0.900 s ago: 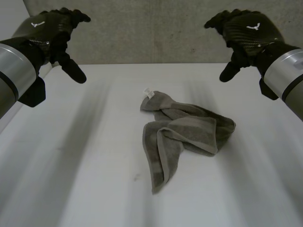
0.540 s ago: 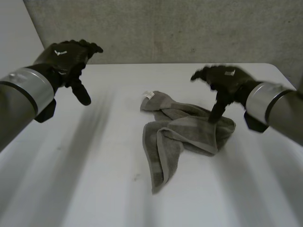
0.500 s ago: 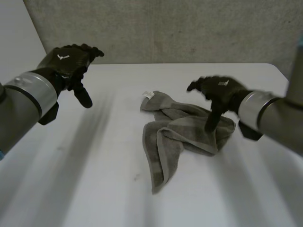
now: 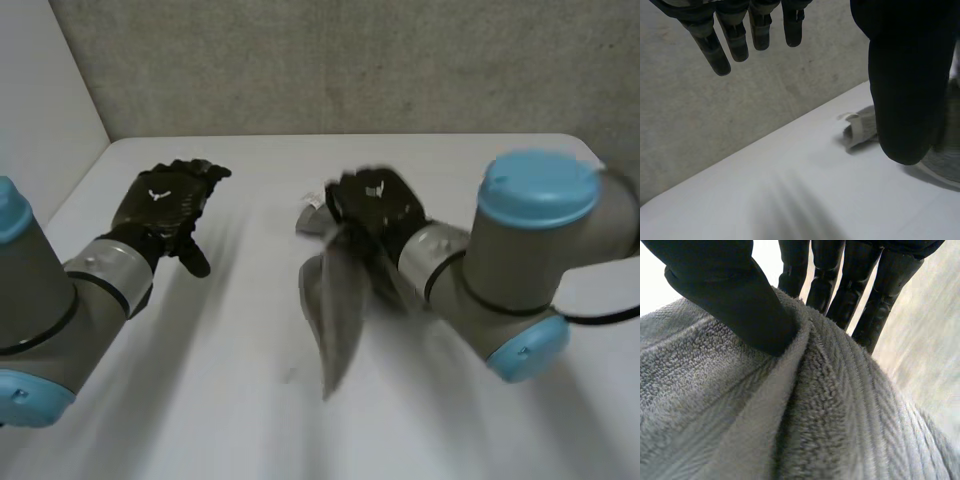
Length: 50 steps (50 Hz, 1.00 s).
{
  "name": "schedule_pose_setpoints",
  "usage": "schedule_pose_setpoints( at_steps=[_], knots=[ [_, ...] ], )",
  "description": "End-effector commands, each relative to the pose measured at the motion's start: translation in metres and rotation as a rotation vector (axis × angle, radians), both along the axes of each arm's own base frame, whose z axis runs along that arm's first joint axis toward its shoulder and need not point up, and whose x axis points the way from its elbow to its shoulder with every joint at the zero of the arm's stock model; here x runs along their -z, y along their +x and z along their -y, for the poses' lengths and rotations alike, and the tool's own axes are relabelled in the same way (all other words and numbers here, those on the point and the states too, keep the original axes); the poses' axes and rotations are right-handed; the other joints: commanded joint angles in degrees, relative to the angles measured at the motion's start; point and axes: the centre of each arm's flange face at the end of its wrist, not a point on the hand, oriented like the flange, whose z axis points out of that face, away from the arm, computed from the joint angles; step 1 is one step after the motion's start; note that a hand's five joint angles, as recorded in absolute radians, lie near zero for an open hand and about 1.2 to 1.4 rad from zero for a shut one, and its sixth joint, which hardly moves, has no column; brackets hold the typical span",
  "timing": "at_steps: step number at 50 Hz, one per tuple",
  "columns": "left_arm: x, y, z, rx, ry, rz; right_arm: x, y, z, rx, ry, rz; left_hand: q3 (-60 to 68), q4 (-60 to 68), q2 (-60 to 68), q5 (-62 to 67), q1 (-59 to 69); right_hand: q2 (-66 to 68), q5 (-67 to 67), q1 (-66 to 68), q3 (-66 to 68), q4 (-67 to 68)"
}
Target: Fold the towel.
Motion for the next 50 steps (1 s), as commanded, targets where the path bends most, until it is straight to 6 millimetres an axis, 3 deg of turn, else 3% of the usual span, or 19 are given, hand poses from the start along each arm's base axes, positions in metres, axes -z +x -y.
schedule_pose_setpoints(
  at_steps=[1,5,8,17,26,30,31,32,33,34,35,38,40,41,42,44,45,47,50],
  knots=[
    [0.021,-0.016,0.008,0.108,0.000,-0.022,-0.089,-0.009,-0.021,-0.092,-0.164,0.109,1.3,1.3,1.5,-0.3,1.3,13.4,15.1,25.4,13.0,12.0],
    [0.028,-0.029,0.015,0.180,-0.026,-0.053,-0.129,-0.023,-0.038,-0.122,-0.190,0.122,1.1,1.2,1.3,-0.5,1.1,13.4,15.1,25.4,13.0,12.0],
    [0.034,-0.040,0.016,0.236,-0.042,-0.077,-0.143,-0.036,-0.038,-0.105,-0.188,0.118,0.8,0.8,1.0,-0.8,0.8,13.4,15.1,25.4,13.0,12.0],
    [0.041,-0.071,0.013,0.329,-0.039,-0.169,-0.162,-0.047,-0.046,-0.095,-0.222,0.138,0.4,0.5,0.6,-1.2,0.5,13.4,15.1,25.4,13.0,12.0],
    [0.066,-0.105,-0.001,0.410,0.058,-0.230,-0.168,-0.051,-0.051,-0.077,-0.227,0.152,4.0,4.0,4.1,2.4,4.0,13.4,15.1,25.4,13.0,12.0],
    [0.078,-0.125,-0.015,0.456,0.107,-0.261,-0.176,-0.056,-0.052,-0.049,-0.241,0.173,20.0,20.0,20.1,18.4,20.0,13.4,15.1,25.4,13.0,12.0],
    [0.076,-0.129,-0.016,0.460,0.104,-0.273,-0.176,-0.057,-0.051,-0.035,-0.241,0.175,41.9,42.0,42.1,40.3,41.9,13.4,15.1,25.4,13.0,12.0],
    [0.076,-0.129,-0.016,0.460,0.104,-0.273,-0.176,-0.057,-0.051,-0.035,-0.241,0.175,42.2,42.2,42.3,40.6,42.2,13.4,15.1,25.4,13.0,12.0],
    [0.072,-0.130,-0.012,0.447,0.089,-0.281,-0.176,-0.061,-0.046,-0.011,-0.242,0.174,62.5,62.5,62.6,60.9,62.5,13.4,15.1,25.4,13.0,12.0],
    [0.064,-0.129,-0.008,0.416,0.059,-0.287,-0.176,-0.066,-0.040,0.015,-0.246,0.171,70.2,70.2,70.3,68.5,70.2,13.4,15.1,25.4,13.0,12.0],
    [0.064,-0.129,-0.008,0.415,0.059,-0.287,-0.176,-0.066,-0.040,0.015,-0.246,0.171,70.2,70.3,70.4,68.6,70.2,13.4,15.1,25.4,13.0,12.0],
    [0.032,-0.117,0.008,0.294,-0.024,-0.320,-0.175,-0.077,-0.025,0.064,-0.247,0.165,70.2,70.3,70.4,68.6,70.2,13.4,15.1,25.4,13.0,12.0],
    [-0.024,-0.085,0.028,0.141,-0.174,-0.351,-0.169,-0.090,-0.004,0.123,-0.240,0.153,70.2,70.3,70.4,68.6,70.2,13.4,15.1,25.4,13.0,12.0],
    [-0.024,-0.084,0.028,0.140,-0.175,-0.351,-0.169,-0.090,-0.004,0.123,-0.240,0.153,70.2,70.3,70.4,68.6,70.2,13.4,15.1,25.4,13.0,12.0],
    [-0.049,-0.068,0.031,0.082,-0.239,-0.338,-0.165,-0.095,0.006,0.145,-0.233,0.148,70.2,70.3,70.4,68.6,70.2,13.4,15.1,25.4,13.0,12.0],
    [-0.095,-0.049,0.015,0.052,-0.371,-0.281,-0.137,-0.092,0.030,0.162,-0.171,0.124,70.2,70.3,70.4,68.6,70.2,13.4,15.1,25.4,13.0,12.0],
    [-0.095,-0.048,0.015,0.052,-0.372,-0.281,-0.137,-0.092,0.030,0.162,-0.170,0.124,70.2,70.3,70.4,68.6,70.2,13.4,15.1,25.4,13.0,12.0],
    [-0.126,-0.040,-0.007,0.049,-0.476,-0.224,-0.110,-0.087,0.046,0.167,-0.108,0.099,70.2,70.3,70.4,68.6,70.2,13.4,15.1,25.4,13.0,12.0],
    [-0.128,-0.039,-0.018,0.051,-0.496,-0.170,-0.087,-0.084,0.058,0.171,-0.045,0.090,70.2,70.3,70.4,68.6,70.2,13.4,15.1,25.4,13.0,12.0]
  ],
)
